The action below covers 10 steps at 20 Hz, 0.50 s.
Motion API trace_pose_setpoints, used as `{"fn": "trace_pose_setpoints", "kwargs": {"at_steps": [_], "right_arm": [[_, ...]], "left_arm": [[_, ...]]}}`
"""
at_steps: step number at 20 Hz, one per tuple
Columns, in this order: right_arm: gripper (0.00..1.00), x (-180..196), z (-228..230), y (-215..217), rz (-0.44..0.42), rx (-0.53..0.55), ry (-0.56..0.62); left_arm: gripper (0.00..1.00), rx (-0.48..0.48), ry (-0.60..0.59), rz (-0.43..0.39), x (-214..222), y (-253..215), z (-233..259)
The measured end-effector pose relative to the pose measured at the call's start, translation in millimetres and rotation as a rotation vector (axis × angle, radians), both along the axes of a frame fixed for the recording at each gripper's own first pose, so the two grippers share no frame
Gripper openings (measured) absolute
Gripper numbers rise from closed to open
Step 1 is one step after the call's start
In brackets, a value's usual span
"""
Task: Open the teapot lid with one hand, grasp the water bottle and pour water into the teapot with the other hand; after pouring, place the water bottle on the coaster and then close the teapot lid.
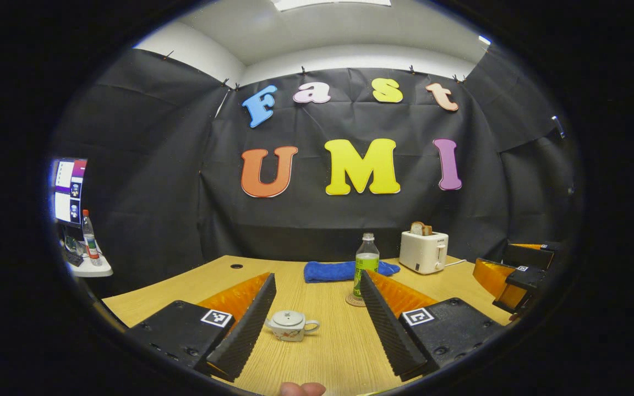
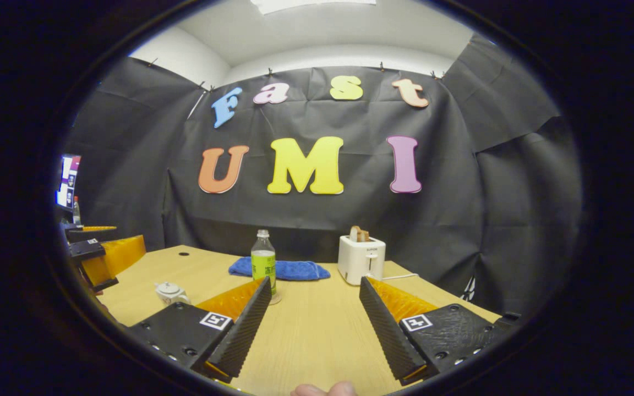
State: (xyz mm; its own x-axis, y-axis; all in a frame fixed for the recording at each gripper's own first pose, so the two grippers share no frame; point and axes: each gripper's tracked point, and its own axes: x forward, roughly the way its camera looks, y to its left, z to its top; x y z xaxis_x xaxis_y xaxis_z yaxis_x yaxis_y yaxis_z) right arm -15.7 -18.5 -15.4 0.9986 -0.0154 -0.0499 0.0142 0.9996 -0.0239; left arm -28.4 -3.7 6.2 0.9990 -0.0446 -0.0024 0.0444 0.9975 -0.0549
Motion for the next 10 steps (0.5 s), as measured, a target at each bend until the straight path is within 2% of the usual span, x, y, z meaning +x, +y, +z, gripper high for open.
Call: {"fn": "trace_pose_setpoints", "kwargs": {"at_steps": [4,7,9,10], "right_arm": [[0.95,-2.7,8.1,2.6,-0.01,-0.01,-0.025],[0.98,0.2,5.3,6.6,0.002,-0.004,-0.011],[0.95,5.8,3.0,7.7,0.003,0.004,0.001],[0.98,8.5,0.8,7.1,0.0,0.008,0.011]], "left_arm": [[0.96,0.008,0.005,-0.004,0.2,0.6,0.1],[0.96,0.013,0.002,0.001,-1.5,3.6,1.8],[0.96,0.018,0.009,0.005,0.5,5.7,-1.5],[0.96,0.017,0.012,0.008,0.1,6.2,-1.8]]}}
